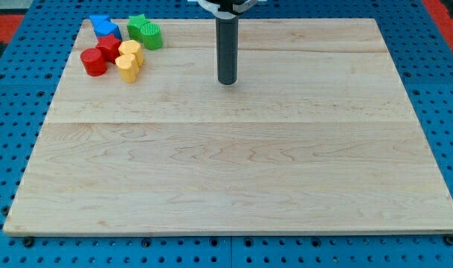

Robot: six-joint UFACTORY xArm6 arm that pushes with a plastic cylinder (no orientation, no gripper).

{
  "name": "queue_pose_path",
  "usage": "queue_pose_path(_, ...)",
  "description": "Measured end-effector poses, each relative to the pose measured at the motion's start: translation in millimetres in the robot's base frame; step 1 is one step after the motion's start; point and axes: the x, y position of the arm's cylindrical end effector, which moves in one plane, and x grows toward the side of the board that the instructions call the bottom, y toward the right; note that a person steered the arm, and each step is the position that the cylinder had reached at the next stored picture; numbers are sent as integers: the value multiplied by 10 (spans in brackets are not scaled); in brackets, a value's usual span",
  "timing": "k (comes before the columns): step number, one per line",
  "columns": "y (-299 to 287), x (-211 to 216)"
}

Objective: Move the red star towards the bottom center

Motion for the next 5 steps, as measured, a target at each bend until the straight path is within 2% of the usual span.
queue_pose_path(1, 0, 0)
queue_pose_path(2, -102, 279)
queue_pose_path(3, -833, 878)
queue_pose_path(4, -2303, 864)
queue_pose_path(5, -3026, 411)
